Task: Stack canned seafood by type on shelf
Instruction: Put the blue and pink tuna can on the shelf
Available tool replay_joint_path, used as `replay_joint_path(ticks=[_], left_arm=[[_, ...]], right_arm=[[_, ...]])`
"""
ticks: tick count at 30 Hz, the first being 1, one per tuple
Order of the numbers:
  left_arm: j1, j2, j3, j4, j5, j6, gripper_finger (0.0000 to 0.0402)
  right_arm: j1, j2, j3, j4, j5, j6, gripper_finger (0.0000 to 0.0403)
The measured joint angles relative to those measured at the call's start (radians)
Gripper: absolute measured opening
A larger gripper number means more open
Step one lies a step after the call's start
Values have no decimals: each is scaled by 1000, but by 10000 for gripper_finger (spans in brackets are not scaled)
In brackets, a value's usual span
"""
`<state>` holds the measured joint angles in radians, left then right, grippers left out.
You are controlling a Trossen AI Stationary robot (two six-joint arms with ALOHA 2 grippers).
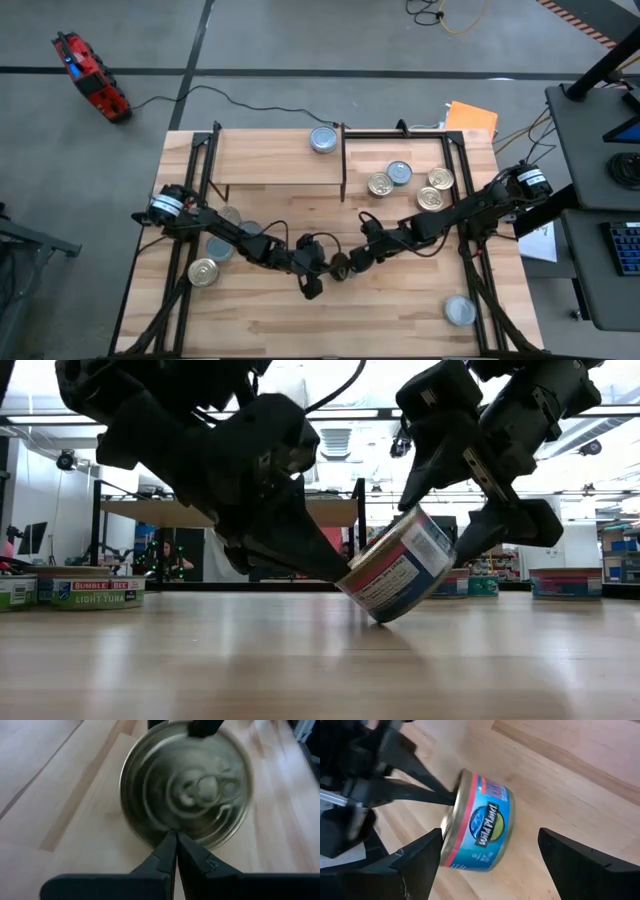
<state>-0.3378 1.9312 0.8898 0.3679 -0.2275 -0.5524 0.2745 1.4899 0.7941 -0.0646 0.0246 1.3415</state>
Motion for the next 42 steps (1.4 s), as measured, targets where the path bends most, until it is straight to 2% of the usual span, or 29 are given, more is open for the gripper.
replay_joint_path(ticks=[7,16,24,35,42], left_arm=[[0,0,-2,11,1,5,0],[1,2,-2,24,0,14,0],[0,2,-2,31,-11,16,0],[1,2,-3,35,-15,12,0],[1,2,-3,46,-16,9,0]], right_arm=[[0,0,0,31,2,6,312],[-3,0,0,26,1,105,326],[-3,1,-1,32,1,106,325],[-2,86,1,176,-13,133,325],[-2,108,1,196,-18,118,317]])
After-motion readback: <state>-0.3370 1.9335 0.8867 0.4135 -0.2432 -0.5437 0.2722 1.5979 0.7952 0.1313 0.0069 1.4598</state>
